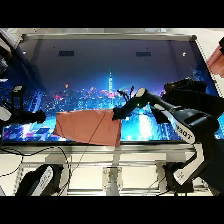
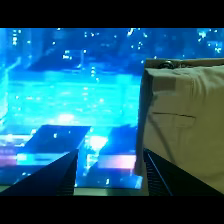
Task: Fold the clothes and pants, and hang the long-sleeved shirts on hangers.
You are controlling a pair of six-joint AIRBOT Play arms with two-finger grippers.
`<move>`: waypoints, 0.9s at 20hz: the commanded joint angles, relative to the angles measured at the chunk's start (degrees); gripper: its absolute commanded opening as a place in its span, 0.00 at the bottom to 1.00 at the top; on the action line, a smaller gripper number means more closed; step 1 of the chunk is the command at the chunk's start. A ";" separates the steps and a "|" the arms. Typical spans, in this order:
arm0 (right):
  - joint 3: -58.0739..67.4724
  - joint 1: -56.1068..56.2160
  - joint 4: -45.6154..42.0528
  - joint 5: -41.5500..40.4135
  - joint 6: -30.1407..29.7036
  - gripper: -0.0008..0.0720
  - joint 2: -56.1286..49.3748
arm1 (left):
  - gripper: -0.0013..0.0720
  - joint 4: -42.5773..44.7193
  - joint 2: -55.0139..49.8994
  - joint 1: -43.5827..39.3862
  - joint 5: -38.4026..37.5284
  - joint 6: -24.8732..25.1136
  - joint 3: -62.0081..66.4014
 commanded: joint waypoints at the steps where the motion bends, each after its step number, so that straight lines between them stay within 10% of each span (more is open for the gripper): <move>1: 9.14 -4.90 -0.55 10.73 2.93 0.02 3.87 | 0.67 0.00 0.07 0.07 -0.09 0.04 -0.02; 12: 28.15 -47.41 -26.14 32.96 15.43 0.02 18.60 | 0.67 0.02 0.07 0.07 -0.09 0.04 -0.02; 18: 28.13 -68.26 -30.56 30.71 15.54 0.02 18.53 | 0.67 0.02 0.07 0.07 -0.09 0.04 -0.02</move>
